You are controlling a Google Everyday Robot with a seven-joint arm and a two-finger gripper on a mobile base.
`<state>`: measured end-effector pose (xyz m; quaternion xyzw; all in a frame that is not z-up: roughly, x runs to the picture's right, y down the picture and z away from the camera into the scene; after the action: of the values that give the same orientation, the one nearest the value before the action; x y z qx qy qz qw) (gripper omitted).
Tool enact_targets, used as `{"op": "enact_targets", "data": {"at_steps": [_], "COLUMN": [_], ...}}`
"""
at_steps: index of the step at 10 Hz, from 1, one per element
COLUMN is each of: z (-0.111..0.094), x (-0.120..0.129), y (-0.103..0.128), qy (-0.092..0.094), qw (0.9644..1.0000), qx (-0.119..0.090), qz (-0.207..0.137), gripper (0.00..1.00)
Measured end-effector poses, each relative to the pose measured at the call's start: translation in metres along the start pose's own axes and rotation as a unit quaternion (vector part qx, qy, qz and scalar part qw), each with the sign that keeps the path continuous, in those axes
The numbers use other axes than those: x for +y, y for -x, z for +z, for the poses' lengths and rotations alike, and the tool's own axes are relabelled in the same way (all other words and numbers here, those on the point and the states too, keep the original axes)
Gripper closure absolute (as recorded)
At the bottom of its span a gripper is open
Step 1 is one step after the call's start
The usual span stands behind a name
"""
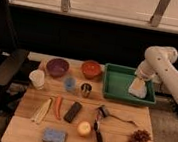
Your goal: Wipe red bowl with towel
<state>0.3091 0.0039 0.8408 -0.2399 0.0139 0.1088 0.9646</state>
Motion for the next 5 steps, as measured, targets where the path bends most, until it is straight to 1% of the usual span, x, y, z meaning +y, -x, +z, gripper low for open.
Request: {"op": "enact_targets", "data": {"at_steps": [1,2,3,5], "z": [0.01,0.017,0.03,0.046], "x": [-0.007,-0.009,-0.013,-0.013], "y": [-0.014,-0.029,-0.043,-0.049], "qy": [0.0,0.004,0.015,0.035], "qw": [0.9999,0.9996,0.9991,0.9986], "qx": [0.003,0.008,0.014,0.017], "qz": [0.016,0.027,0.037,0.037], "gripper": [0.35,0.35,0.35,0.35]}}
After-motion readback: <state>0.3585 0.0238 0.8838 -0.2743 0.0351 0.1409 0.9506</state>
